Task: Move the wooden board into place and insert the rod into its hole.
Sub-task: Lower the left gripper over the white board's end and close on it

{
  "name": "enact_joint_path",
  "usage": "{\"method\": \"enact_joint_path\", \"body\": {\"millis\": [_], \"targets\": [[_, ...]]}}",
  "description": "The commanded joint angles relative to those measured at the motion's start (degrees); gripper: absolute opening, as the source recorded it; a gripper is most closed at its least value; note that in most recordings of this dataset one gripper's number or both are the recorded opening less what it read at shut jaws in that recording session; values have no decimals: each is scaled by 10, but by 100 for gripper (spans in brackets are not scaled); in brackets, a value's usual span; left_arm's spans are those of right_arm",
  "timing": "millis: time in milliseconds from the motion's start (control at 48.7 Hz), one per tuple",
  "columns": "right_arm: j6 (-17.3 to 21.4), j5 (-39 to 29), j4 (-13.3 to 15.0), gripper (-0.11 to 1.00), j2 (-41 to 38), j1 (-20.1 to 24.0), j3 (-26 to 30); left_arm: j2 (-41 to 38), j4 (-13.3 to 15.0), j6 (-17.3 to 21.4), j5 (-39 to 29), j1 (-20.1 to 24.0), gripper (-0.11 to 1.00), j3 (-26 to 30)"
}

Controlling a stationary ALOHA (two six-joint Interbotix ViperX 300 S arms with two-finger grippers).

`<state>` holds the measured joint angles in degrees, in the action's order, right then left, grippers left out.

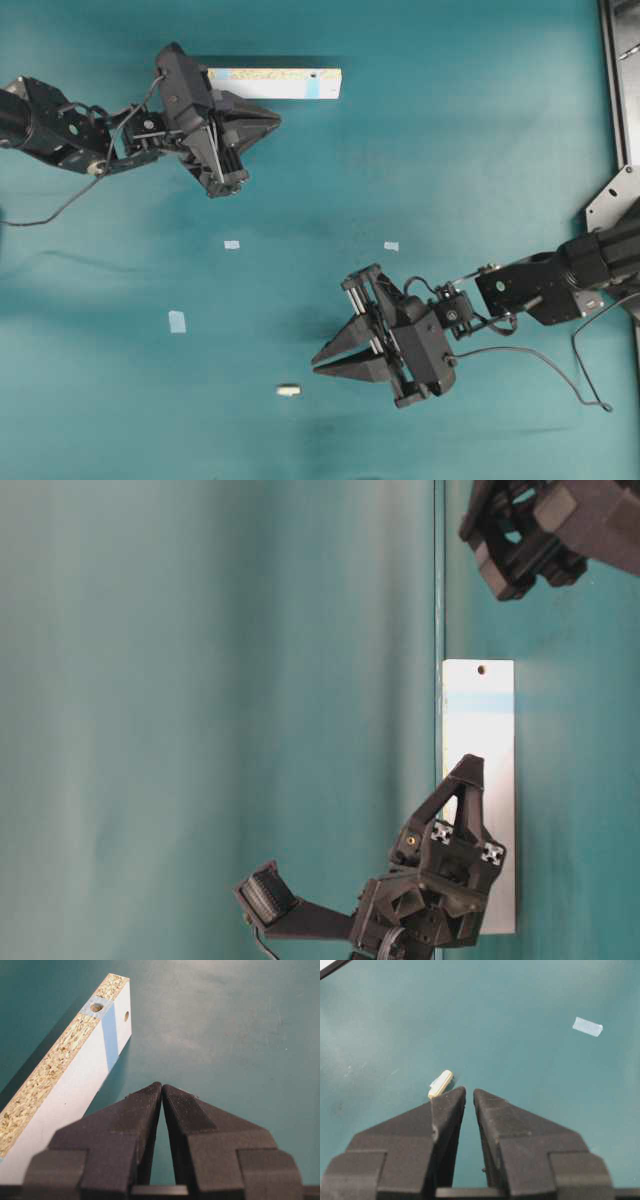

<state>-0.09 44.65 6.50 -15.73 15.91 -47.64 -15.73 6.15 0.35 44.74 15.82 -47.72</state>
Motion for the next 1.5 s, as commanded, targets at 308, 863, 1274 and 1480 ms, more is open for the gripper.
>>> {"method": "enact_joint_path", "body": {"millis": [308,863,1274,1480], "targets": [[2,-168,13,-1,69,4,30,80,-22,2,-173,15,0,23],[4,-319,13,87,110,6,73,135,-23,84,-292,3,91,26],[4,-427,13,100,189,6,83,245,-24,127,-444,65,89,31],[4,-475,13,100,206,6,94,250,-24,208,-468,110,90,34]]}}
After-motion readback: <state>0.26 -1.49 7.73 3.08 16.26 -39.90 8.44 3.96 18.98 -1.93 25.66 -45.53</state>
